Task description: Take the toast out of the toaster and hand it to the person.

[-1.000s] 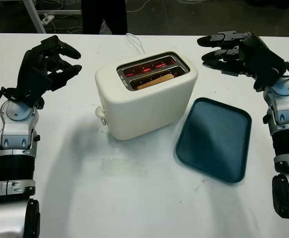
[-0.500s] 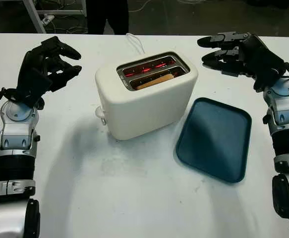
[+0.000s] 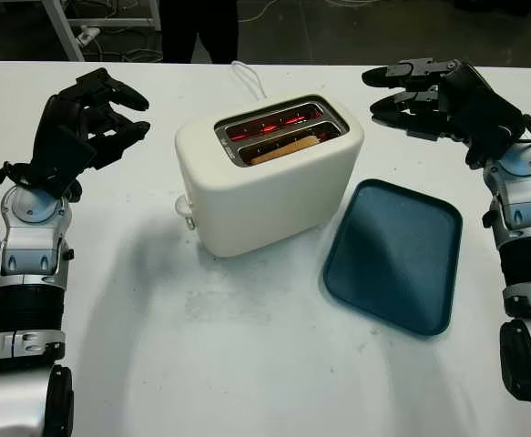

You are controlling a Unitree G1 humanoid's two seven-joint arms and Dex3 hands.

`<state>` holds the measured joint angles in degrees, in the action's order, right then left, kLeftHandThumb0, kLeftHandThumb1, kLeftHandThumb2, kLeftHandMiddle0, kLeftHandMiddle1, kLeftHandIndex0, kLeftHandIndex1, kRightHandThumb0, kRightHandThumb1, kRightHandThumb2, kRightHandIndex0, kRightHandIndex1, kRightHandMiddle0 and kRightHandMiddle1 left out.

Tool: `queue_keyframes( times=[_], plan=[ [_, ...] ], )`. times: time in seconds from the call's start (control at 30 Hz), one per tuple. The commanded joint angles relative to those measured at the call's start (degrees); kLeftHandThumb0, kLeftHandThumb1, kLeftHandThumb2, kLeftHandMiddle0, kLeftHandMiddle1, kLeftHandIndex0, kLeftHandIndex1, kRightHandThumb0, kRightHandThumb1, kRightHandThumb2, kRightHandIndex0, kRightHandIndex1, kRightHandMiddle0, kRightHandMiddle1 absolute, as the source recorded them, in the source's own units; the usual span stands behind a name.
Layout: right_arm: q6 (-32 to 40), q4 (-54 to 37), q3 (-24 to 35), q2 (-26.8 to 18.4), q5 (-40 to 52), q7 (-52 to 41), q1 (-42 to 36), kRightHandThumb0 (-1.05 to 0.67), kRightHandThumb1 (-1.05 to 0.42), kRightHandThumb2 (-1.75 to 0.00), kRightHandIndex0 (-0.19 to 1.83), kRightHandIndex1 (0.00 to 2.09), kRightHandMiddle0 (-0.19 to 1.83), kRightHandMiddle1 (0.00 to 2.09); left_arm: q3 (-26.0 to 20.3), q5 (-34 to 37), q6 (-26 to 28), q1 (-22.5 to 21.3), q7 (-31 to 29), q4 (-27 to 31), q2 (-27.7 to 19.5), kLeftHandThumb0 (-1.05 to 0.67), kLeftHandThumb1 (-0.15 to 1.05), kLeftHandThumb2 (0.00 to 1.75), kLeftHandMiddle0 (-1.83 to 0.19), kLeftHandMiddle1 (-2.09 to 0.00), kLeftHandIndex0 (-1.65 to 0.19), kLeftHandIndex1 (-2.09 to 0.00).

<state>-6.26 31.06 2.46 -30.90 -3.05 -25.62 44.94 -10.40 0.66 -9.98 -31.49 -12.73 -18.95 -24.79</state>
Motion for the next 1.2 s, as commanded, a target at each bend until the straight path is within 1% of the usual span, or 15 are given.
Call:
queue_keyframes(
  times=[0.0,0.37,0.73,0.9,1.17],
  plan=[
    [-0.7,-0.3,-0.1,0.0,0.1,0.1,0.7,-0.32,-0.92,-0.04,0.63,0.58,0.8,0.01,0.0,0.0,-0.5,-0.3,0.0,0.4,-0.6,-1.05,0.92,0.18,-0.66,-1.24,-0.54,-1.22],
    [1.0,-1.4,-0.3,0.0,-0.1,0.0,0.6,-0.3,-0.92,-0.04,0.61,0.58,0.79,0.01,-0.2,0.2,-0.5,-0.1,0.1,0.5,-0.4,-1.05,0.92,0.18,-0.65,-1.25,-0.54,-1.24],
    [-1.5,0.0,-0.6,0.0,-0.2,0.1,0.8,-0.28,-0.92,-0.05,0.62,0.59,0.81,0.01,-0.2,0.3,-0.6,-0.2,0.0,0.2,-0.5,-1.05,0.92,0.17,-0.66,-1.24,-0.54,-1.23],
    [-0.4,-0.7,-0.5,0.0,0.0,0.1,0.7,-0.3,-0.92,-0.05,0.61,0.58,0.8,0.01,-0.3,0.6,-0.6,-0.2,-0.2,0.1,-0.5,-1.05,0.92,0.17,-0.66,-1.24,-0.54,-1.23],
    [-2.0,0.4,-0.6,0.0,-0.2,0.0,0.9,-0.29,-0.92,-0.05,0.61,0.59,0.81,0.01,-0.2,0.2,-0.8,-0.1,0.0,0.1,-0.6,-1.05,0.92,0.18,-0.66,-1.24,-0.54,-1.23]
  ],
)
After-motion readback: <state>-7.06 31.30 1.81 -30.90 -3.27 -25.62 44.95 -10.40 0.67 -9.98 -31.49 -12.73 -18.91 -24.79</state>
